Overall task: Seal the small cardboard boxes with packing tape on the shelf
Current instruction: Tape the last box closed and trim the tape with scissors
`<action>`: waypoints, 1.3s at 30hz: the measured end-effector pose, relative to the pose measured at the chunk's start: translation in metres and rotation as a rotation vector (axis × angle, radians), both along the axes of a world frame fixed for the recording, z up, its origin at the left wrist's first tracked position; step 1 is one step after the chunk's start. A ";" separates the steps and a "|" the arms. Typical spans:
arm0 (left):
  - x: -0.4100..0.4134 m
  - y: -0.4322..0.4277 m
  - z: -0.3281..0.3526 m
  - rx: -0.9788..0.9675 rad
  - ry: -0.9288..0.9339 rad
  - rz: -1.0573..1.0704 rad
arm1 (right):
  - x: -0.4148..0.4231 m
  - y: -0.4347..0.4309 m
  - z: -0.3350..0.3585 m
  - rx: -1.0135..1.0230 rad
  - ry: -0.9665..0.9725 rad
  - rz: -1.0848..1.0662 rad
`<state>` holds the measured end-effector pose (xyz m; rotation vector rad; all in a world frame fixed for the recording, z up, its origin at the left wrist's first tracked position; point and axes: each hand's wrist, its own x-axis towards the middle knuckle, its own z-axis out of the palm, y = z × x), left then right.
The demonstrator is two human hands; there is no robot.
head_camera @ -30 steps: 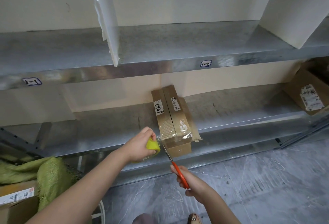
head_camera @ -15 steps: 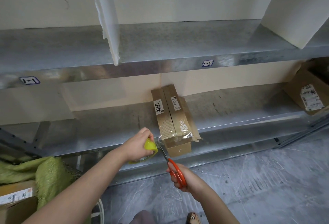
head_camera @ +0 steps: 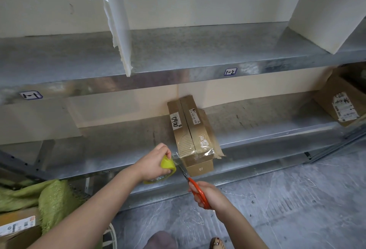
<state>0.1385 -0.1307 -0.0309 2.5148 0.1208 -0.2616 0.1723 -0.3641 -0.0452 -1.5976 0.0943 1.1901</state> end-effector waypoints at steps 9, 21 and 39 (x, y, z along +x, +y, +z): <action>-0.001 0.003 -0.002 -0.001 -0.006 0.003 | -0.002 0.001 -0.014 -0.248 -0.327 0.250; -0.002 -0.001 -0.001 0.026 0.015 0.070 | 0.013 -0.019 -0.025 -0.523 -0.783 0.558; -0.005 -0.034 0.001 -0.019 -0.001 0.312 | 0.119 -0.139 0.000 -0.743 -1.392 0.438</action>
